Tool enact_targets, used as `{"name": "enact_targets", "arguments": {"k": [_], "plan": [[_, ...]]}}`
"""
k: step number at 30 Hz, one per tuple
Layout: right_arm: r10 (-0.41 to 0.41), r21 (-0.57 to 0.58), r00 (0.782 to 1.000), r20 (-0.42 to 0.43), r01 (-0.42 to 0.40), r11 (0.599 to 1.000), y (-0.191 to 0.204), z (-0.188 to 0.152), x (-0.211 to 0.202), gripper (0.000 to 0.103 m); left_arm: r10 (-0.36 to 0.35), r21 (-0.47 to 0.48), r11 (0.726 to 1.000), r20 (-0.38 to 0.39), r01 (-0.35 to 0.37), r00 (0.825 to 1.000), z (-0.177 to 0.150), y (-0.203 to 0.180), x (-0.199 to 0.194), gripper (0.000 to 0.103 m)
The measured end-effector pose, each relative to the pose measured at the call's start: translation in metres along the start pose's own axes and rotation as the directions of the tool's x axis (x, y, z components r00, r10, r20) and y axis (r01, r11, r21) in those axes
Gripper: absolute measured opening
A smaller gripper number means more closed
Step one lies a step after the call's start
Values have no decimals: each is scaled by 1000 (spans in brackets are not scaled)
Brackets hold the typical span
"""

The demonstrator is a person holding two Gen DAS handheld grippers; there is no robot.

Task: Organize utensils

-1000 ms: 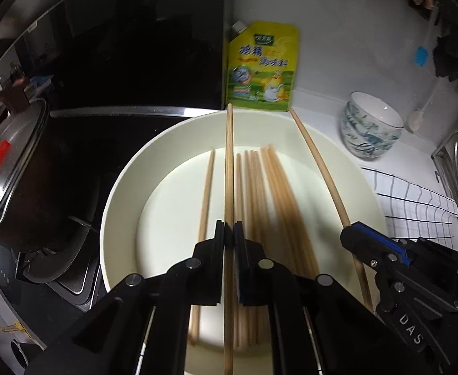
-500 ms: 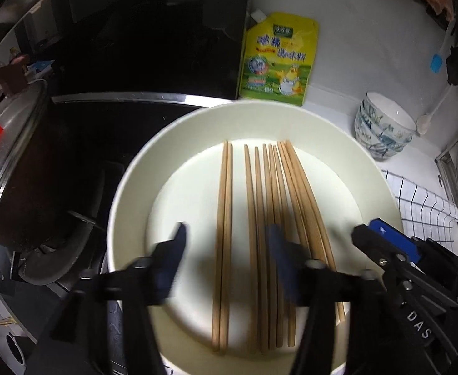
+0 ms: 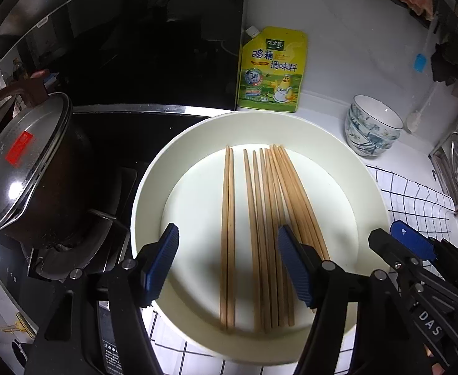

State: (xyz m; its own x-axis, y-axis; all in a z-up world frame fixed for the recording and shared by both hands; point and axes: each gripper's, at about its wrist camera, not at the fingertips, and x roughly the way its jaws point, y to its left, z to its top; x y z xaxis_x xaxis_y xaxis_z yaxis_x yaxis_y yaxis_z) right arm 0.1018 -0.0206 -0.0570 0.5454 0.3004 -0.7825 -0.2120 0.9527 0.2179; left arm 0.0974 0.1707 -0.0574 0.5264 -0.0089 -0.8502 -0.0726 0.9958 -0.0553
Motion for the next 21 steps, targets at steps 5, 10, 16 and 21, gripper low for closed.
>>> {"name": "enact_targets", "arguments": {"k": [5, 10, 16, 21], "plan": [[-7, 2, 1000, 5, 7, 1000, 3, -7, -10, 49, 0, -1, 1000, 14, 0, 1000, -2, 1, -10, 71], [-11, 10, 1000, 9, 11, 1000, 4, -11, -18, 54, 10, -1, 1000, 26, -10, 1000, -4, 1, -19, 78], [-44, 23, 999, 32, 43, 999, 3, -12, -27, 63, 26, -1, 1000, 31, -26, 999, -8, 2, -25, 89], [-50, 24, 998, 28, 49, 998, 4, -13, -29, 64, 37, -3, 999, 35, -36, 999, -9, 3, -30, 92]]}}
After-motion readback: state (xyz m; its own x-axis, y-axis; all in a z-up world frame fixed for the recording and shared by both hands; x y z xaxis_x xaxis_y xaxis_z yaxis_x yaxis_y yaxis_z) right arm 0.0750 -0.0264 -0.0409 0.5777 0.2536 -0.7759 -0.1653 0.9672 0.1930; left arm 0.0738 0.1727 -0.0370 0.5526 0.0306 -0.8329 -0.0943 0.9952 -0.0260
